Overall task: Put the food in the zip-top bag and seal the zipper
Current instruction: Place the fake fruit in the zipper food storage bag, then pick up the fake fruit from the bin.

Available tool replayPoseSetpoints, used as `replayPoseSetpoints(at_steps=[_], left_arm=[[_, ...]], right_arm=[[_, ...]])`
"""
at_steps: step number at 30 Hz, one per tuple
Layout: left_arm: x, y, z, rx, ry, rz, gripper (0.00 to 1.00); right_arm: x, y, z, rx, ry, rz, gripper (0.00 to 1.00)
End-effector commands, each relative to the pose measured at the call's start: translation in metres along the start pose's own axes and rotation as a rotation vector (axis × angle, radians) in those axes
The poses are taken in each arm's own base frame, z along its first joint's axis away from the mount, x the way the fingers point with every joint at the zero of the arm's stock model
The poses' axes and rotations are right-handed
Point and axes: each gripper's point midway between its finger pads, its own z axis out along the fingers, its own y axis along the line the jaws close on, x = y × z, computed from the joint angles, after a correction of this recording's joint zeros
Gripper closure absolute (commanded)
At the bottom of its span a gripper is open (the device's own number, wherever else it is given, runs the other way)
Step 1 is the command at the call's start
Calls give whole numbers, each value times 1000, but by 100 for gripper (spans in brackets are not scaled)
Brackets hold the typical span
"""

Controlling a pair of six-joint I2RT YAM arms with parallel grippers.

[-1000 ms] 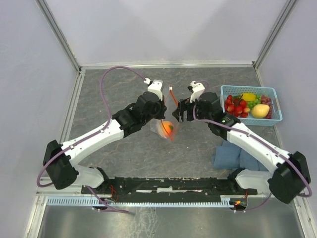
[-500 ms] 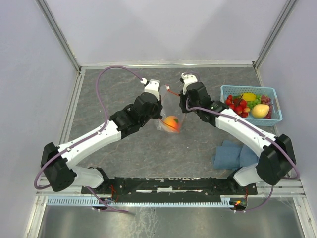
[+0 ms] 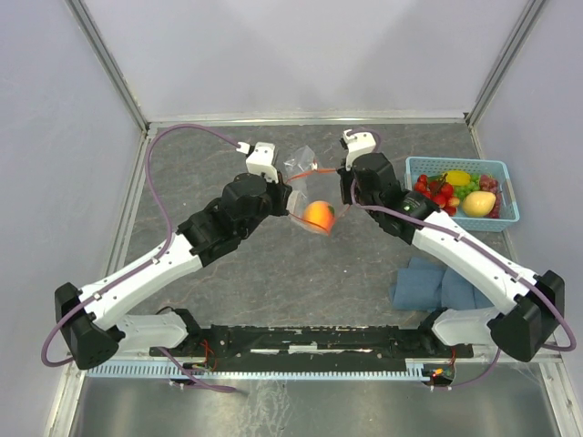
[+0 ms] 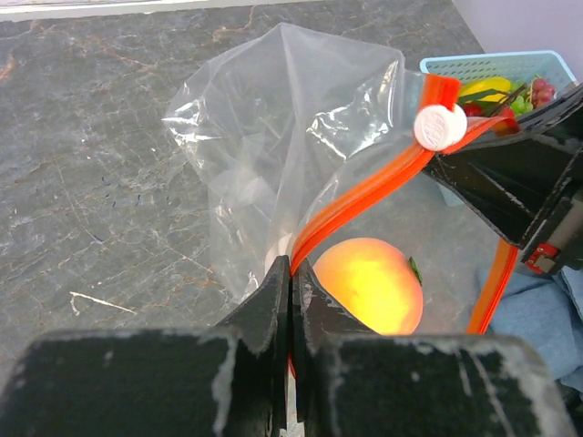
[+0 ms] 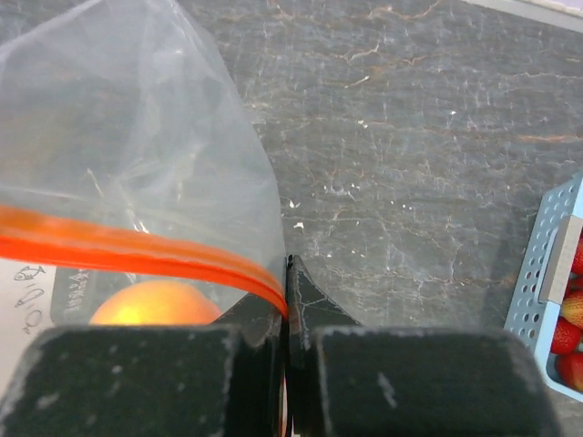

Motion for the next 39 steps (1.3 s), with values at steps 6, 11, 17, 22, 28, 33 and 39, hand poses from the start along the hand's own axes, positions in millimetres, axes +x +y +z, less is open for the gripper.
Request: replayPoseSetpoints(at_steps=[6,11,17,22,28,33,39], left_arm=[[6,-14,13,56,5,-1,97],[15,-2,29,-15,-10,43,97],[24,-2,32,-31,20,-7,97],[26,7,29,-64,11,-2,97],[26,12,32,-95,22,41,97],[30,26,32,-178,45,57,97],[35,41,31,-260,58,71,97]], right_arm=[[0,41,11,-199,16,28,84],[13,48,16,-232,79,11,80],[29,47,17,-227,135,-1,62],[31,53,0,-284,136,39,46],[22,48,-29,-301,123,70,34],[25,23,-47,-198,164,45,25],[28,-43,-60,67,217,23,21]])
